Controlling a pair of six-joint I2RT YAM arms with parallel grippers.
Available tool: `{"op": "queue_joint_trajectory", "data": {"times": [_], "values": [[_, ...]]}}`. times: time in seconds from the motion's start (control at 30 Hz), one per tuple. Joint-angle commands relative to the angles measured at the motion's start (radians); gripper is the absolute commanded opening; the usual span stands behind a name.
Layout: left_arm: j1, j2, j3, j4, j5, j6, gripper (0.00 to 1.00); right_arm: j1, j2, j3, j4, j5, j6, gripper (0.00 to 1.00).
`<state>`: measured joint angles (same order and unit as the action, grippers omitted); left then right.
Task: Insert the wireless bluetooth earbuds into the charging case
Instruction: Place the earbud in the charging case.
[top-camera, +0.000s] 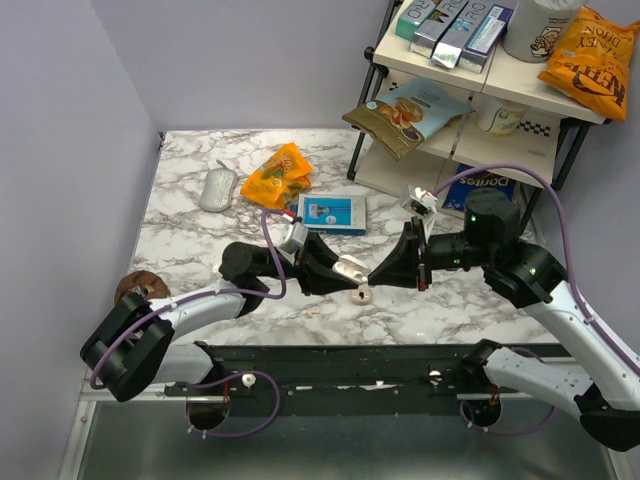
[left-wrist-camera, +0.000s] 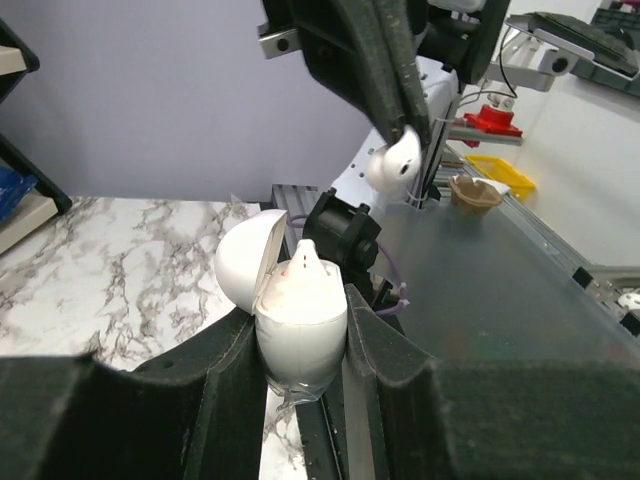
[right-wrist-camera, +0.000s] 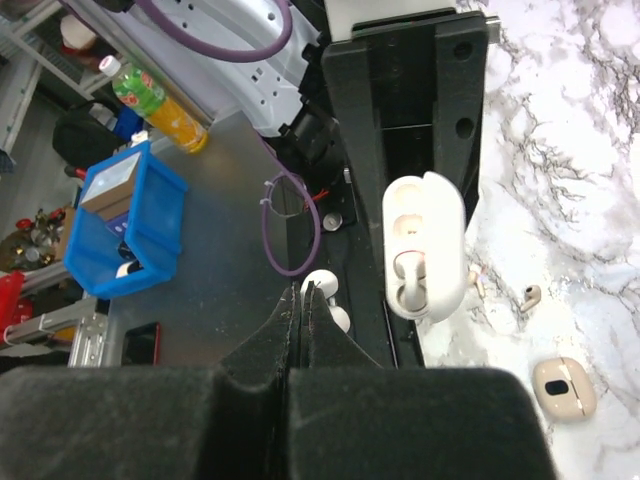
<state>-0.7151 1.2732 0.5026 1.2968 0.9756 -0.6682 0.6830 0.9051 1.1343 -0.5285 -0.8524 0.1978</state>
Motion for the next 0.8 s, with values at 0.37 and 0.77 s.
{"op": "queue_joint_trajectory", "data": {"times": [0.37, 0.77], "values": [[-0.096, -0.117, 0.076, -0.461, 0.041, 0.406, 0.0, 0.093, 0.104, 0.09, -0.057, 0.079, -0.058, 0.01], [-0.11, -0.107, 0.083, -0.435, 0.043, 0.381, 0.0, 0.116, 0.118, 0.074, -0.077, 0.121, -0.086, 0.01]]}}
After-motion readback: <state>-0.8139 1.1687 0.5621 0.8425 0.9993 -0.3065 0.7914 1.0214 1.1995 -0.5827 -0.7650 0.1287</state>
